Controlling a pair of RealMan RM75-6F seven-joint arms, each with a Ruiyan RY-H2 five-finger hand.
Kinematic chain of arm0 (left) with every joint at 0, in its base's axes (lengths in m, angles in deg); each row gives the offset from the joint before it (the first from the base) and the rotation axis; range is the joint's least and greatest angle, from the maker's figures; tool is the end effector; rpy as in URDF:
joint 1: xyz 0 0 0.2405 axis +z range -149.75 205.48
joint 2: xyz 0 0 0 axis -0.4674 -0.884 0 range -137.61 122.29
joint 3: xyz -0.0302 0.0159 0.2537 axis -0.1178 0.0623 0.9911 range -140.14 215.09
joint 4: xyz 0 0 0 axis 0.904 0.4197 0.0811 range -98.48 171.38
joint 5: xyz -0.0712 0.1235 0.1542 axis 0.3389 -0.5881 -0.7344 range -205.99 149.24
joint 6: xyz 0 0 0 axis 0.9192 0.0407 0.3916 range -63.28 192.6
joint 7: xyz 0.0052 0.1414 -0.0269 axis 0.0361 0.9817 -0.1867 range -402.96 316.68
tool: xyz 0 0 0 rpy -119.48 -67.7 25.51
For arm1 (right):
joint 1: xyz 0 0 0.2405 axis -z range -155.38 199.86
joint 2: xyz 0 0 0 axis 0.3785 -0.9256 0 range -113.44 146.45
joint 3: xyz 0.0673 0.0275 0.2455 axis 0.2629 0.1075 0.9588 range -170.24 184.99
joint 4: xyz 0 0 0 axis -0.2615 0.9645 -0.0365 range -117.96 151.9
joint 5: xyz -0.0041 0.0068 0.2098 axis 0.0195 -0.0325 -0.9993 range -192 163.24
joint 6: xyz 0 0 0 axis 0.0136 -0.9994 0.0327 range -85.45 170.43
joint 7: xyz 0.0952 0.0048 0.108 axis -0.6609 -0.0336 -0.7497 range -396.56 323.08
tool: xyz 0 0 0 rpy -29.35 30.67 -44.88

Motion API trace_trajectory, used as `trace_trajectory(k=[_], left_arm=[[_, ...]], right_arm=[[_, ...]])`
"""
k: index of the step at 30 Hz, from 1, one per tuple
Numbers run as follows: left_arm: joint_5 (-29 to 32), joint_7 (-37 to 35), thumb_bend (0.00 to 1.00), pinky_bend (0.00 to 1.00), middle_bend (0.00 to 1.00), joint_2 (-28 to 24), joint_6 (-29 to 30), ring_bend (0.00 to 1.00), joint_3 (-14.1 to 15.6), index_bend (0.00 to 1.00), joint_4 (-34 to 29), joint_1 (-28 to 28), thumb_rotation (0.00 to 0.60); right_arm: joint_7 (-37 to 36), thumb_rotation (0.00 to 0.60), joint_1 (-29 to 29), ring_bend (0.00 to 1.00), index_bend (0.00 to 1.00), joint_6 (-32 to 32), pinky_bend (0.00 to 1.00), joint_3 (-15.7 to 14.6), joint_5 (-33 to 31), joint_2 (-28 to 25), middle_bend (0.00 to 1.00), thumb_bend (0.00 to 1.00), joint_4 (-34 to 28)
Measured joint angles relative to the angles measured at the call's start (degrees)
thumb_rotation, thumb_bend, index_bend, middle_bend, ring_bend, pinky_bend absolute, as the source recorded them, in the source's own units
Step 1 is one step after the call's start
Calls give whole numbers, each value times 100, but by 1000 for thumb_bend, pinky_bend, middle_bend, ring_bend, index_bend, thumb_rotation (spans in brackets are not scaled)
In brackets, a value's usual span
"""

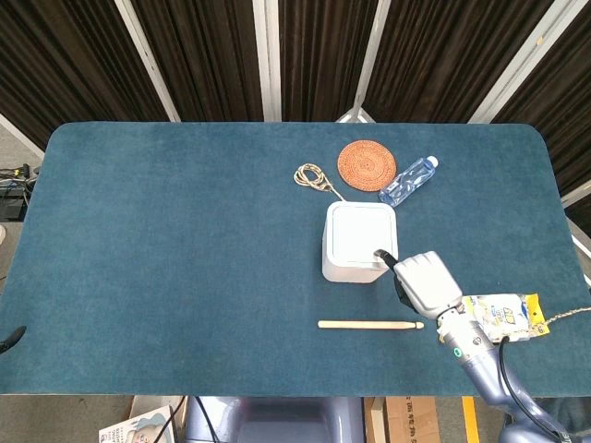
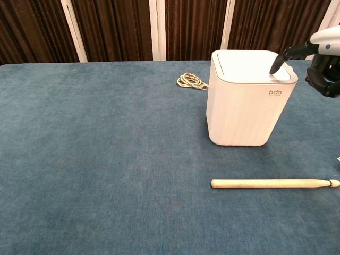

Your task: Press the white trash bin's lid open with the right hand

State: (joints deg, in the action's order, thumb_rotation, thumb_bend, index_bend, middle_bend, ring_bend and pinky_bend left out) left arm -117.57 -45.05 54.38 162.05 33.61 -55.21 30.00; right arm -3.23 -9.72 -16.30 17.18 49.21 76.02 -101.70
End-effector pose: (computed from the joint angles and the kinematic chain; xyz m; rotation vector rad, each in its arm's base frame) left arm -0.3136 0.1437 0.1986 -1.2462 -0.7623 -0.9735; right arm -0.1490 -0.2766 0.1073 1.8819 -0.8214 0.7820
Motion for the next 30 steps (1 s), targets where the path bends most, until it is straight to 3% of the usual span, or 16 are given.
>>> trace_trajectory(k=[8,14,15,19,22,30], left_arm=[[4,-6,164,0,41,1,21,0,-4,177,-6,12,600],[43,-18,164,0,41,-4,33,0,-22,177,-19,24,600],[51,-12,164,0,41,0,38,0,-28,177,-16,26,600],[71,23,164,0,42,9,22,0,-35,177,-21,23,600],[63,25,164,0,41,11,28,0,-35,177,-23,23,600],[79,53,164,0,41,23,19,0,-46,178,-30,19,600]], right_arm=[[67,600,-96,828,390,-11,745,-91,-101,56,824,846,63],[20,600,-102,816,124,-114,745,-102,-80,77,802,842,58],[-17,600,-93,791,101,-156,744,-92,-55,80,751,825,51],[-405,600,25,431,35,-502,646,14,205,135,189,627,48],[-939,600,197,316,12,-834,515,92,480,161,79,551,77],[-2315,600,1059,233,11,-2136,238,126,1243,57,45,540,552]])
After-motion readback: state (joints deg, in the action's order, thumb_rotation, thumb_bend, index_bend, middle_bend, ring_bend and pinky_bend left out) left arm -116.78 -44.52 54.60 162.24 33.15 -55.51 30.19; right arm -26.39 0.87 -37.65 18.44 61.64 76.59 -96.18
